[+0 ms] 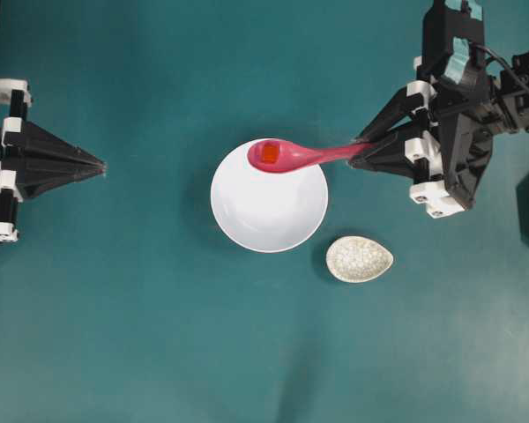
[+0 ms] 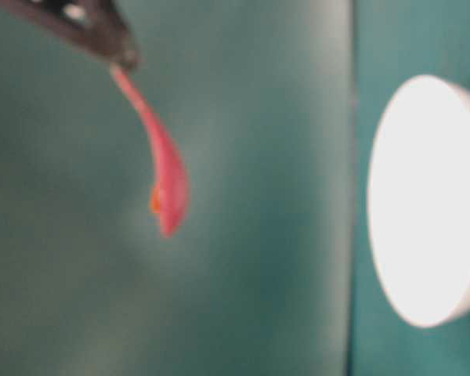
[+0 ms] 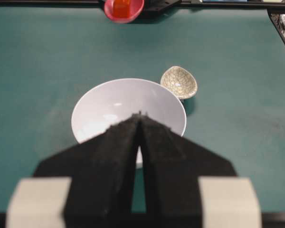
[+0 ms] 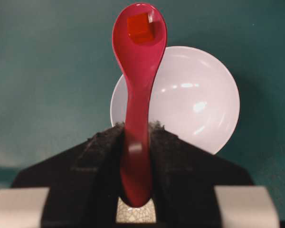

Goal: Grip the spoon and scoop the red block from the bowl with right arm.

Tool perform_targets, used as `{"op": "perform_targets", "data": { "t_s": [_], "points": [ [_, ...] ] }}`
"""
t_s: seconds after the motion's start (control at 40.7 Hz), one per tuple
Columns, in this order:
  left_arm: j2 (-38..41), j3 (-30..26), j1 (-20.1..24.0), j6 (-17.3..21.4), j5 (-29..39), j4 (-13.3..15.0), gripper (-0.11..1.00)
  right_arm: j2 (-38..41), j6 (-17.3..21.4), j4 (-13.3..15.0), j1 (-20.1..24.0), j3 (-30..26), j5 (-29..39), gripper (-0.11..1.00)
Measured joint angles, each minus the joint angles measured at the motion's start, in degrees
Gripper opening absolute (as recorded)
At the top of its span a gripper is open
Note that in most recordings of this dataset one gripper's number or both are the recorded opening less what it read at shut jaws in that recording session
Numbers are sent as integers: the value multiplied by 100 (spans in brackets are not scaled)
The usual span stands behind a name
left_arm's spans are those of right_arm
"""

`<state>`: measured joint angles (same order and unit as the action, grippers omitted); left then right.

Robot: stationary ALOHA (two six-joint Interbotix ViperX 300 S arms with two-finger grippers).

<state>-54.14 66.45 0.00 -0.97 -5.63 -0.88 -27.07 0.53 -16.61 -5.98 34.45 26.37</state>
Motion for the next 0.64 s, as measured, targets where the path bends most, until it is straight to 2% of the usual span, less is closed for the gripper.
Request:
{"op": "perform_targets", "data": {
  "t_s": [0.221, 0.638],
  "points": [
    [-62, -9, 0, 97, 79, 0, 0, 9, 9, 0, 0, -9, -9, 23],
    [-185, 0, 0, -9, 79, 9, 0, 0, 0, 18, 0, 0, -9, 23]
  ]
}}
